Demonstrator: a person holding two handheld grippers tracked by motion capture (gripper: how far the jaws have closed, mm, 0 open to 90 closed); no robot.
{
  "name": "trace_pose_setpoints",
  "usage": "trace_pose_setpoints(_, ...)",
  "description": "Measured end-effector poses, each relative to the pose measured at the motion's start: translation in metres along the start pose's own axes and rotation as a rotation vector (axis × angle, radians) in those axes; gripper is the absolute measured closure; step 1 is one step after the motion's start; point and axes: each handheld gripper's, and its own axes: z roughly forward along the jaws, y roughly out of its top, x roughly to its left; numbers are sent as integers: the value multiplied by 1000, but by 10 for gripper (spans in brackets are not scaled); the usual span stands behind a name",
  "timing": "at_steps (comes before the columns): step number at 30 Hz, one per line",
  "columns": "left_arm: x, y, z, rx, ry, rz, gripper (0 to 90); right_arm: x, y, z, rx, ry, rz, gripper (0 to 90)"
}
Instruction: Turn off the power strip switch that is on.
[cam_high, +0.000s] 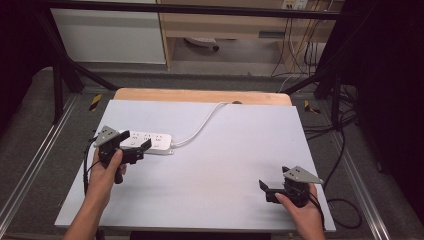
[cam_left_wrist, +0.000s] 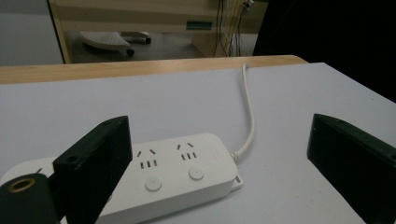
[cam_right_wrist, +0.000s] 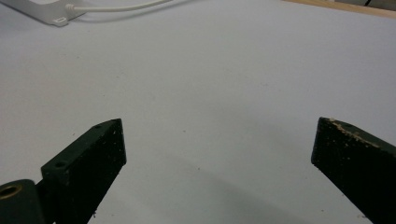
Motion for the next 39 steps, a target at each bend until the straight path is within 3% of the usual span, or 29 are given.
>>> trace_pose_setpoints(11, -3, -6, -30, -8, -11, 5, 68, 0, 1, -1, -3, 1, -2, 38)
trace_pose_setpoints(24, 5, -21, -51, 12, -3, 6, 68, 1, 1, -1, -3, 1, -1, 37)
trace_pose_setpoints(35, 6, -36, -61, 51, -11, 20, 68, 0, 0, 0, 2, -4, -2, 37)
trace_pose_setpoints(39, 0, -45, -59, 106, -44, 49, 70, 0, -1, 2, 17, -10, 1, 33)
